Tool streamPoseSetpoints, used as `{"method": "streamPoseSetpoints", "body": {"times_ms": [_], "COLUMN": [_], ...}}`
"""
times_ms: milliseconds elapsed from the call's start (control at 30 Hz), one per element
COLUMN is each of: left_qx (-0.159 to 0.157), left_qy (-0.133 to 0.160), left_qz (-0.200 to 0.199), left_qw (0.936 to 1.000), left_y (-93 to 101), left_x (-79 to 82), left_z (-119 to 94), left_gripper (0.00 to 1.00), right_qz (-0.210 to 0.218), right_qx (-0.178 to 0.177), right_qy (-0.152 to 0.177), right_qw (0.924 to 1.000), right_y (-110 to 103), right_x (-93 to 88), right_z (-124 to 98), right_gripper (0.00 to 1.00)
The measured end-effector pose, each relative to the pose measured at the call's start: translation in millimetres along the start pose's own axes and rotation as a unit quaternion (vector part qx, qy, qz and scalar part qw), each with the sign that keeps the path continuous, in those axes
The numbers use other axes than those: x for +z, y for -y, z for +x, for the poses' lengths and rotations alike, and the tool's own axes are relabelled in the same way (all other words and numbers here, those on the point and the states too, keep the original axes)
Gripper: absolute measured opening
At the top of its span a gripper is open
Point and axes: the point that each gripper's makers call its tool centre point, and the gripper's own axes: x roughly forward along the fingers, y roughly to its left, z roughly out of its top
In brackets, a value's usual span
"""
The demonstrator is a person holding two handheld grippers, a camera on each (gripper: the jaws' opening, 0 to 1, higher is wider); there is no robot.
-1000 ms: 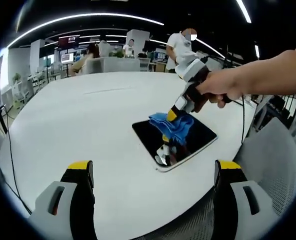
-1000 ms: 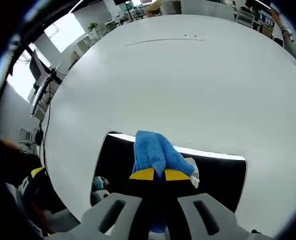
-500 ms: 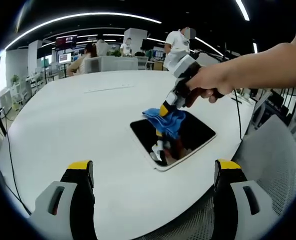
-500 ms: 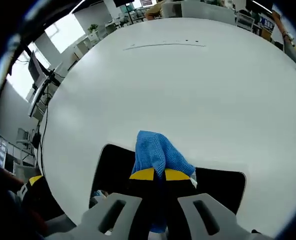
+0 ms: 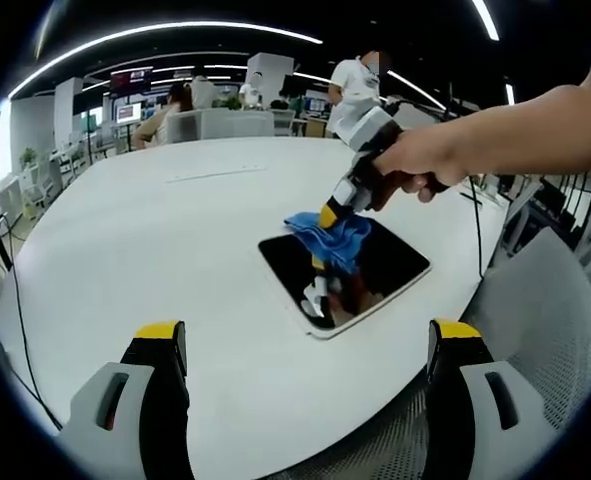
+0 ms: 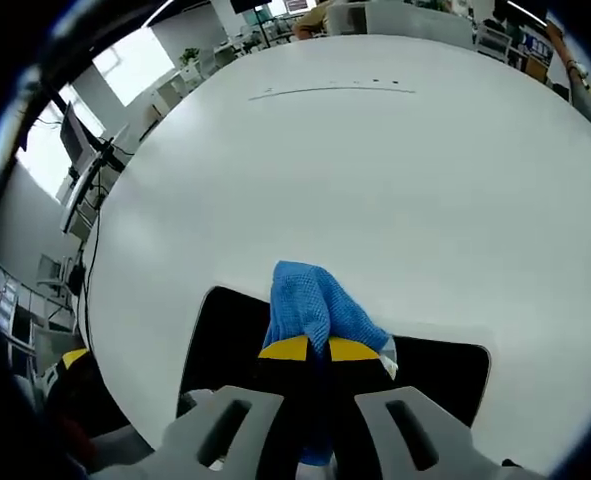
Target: Wipe the mirror surface with the cleaning cloth until all visible marks leave the cleaned area.
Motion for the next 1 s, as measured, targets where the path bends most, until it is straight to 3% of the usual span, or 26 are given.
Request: {"method": "streamPoseSetpoints", "body": {"times_ms": [1000], "left_qx": [0.001], "left_qy": [0.000], "left_qz": [0.007], "left_qw": [1.0000], "left_y": [1.5], "left_x": [0.9], "left_z": [1], "left_gripper": [0.99], "right_qz": [0.025], "right_qx": [-0.015], "right_qy": [0.001], "right_qw": [0.9996], "right_y": [42], "right_x": [-6.2], "right_z": [-11], "right_gripper": [0.00]}}
